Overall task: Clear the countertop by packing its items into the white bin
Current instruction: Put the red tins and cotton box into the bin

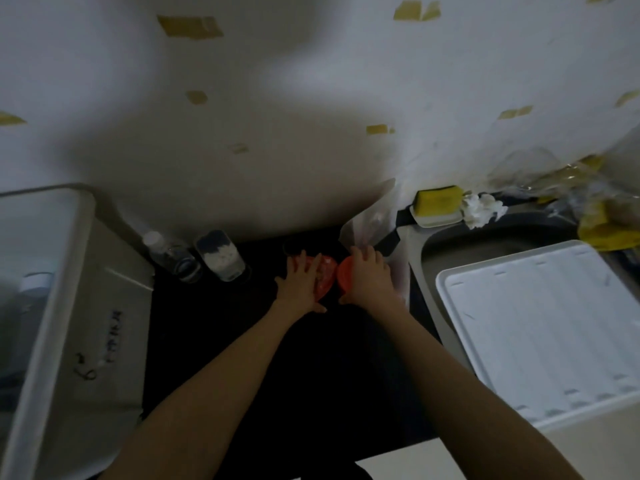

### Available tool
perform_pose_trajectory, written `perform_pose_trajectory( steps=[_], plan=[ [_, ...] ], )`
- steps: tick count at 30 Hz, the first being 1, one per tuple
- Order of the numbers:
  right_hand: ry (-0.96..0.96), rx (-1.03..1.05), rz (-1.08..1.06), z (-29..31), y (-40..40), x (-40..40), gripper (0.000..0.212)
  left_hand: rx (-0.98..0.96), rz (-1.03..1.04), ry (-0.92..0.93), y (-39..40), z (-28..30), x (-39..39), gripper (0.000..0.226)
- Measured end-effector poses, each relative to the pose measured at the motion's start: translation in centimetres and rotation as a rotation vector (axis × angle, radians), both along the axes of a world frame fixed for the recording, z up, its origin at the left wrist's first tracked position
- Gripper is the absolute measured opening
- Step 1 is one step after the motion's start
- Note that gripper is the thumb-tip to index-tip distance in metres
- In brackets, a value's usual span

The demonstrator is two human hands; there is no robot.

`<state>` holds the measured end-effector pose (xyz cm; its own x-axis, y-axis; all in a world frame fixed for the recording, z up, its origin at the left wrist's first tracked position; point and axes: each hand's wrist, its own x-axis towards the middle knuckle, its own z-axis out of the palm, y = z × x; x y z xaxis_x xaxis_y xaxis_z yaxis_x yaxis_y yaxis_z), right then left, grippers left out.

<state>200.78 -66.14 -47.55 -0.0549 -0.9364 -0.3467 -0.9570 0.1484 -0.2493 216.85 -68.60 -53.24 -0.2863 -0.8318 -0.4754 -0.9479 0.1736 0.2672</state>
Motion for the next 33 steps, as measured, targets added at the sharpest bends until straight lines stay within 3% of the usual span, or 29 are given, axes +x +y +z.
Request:
perform_pose_trajectory(
  steps=[3,9,14,21,26,33],
  plan=[
    [0.027,0.051,0.004,-1.3,-0.2,0.2,0.121,-0.055,0.044,-0.05,0.5,-0.9,0.0,0.12],
    [0.149,0.029,0.068,-2.5,0.0,0.1,0.117,0.037,0.103,-0.013,2.1,-1.4,1.8,0.129],
    [0.04,0.135,0.024,-2.1,0.5,0.4,0.116,0.04,0.152,0.013,3.7,-0.3,3.9,0.13],
    [-0.236,-0.105,0.072,4.1,0.0,3.8,0.117,-0.124,0.237,0.213,4.8,9.6,9.4,0.128],
    [-0.399,-0.27,0.179,12.0,-1.4,9.6,0.112,-0.399,0.335,0.314,5.9,18.5,16.6,0.12],
    [-0.604,-0.347,0.359,20.4,-0.8,20.9,0.11,-0.572,0.446,0.288,9.4,27.4,30.0,0.114]
  ],
)
